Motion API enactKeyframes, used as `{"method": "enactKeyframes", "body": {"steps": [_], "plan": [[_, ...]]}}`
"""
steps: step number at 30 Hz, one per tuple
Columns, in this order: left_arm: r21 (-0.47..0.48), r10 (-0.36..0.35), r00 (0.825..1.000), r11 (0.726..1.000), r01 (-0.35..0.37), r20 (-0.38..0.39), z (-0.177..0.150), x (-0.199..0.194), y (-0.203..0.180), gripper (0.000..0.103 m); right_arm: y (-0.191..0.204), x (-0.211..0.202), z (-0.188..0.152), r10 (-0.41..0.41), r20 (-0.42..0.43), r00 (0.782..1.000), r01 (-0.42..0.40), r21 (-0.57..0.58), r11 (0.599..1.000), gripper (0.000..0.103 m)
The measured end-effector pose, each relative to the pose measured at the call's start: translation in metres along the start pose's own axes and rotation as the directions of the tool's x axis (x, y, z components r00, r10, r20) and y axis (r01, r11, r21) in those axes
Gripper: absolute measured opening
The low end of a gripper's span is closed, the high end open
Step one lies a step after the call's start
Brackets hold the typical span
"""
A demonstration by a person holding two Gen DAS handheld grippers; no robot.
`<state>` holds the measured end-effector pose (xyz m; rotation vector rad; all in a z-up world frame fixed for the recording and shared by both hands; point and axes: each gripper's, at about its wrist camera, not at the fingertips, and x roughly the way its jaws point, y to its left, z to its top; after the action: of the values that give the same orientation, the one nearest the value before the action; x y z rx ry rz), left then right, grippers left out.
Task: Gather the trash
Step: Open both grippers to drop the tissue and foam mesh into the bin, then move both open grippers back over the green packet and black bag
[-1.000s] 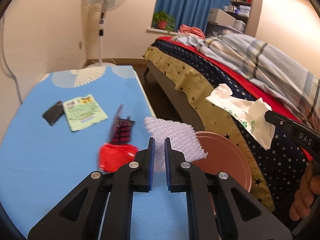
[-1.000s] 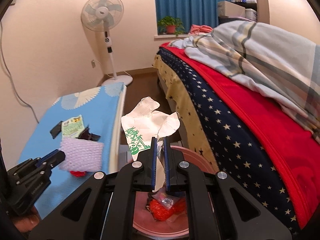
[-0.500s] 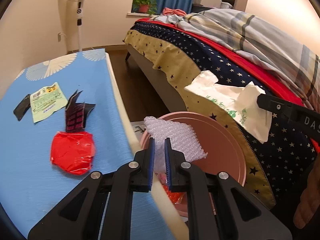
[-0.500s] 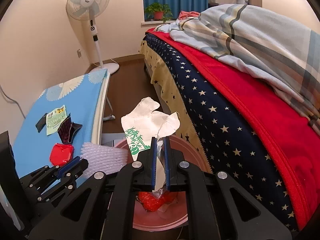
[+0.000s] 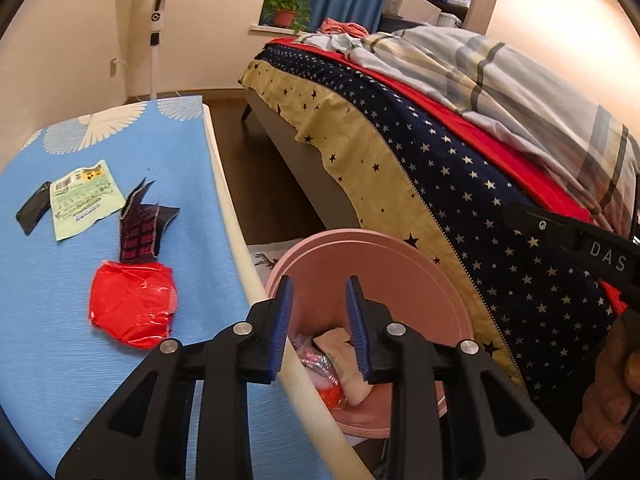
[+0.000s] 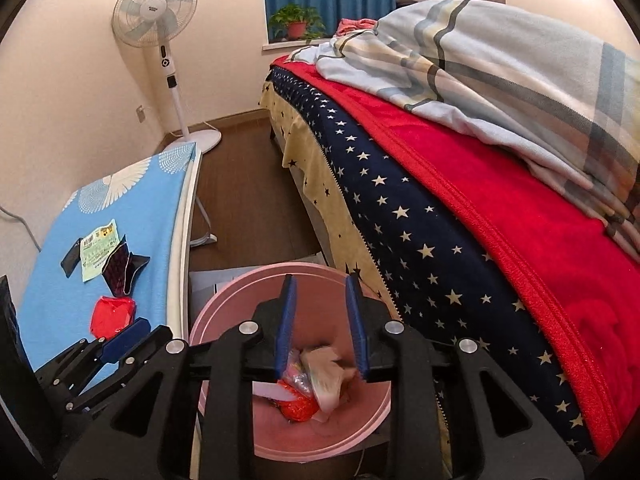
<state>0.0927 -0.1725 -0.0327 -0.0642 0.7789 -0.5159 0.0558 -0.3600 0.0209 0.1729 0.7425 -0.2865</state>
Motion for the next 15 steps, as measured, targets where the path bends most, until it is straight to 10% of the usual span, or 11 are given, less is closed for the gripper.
{"method": "enactKeyframes", "body": {"steps": [15], "plan": [[-0.033,0.032,0.996,0.999,-0.029,0.080,0.010,-0.030,0.020,0.027,0.024,-0.026,0.005,0.128,0.117,0.985,-0.126,-0.024,0.992,0.026]]}}
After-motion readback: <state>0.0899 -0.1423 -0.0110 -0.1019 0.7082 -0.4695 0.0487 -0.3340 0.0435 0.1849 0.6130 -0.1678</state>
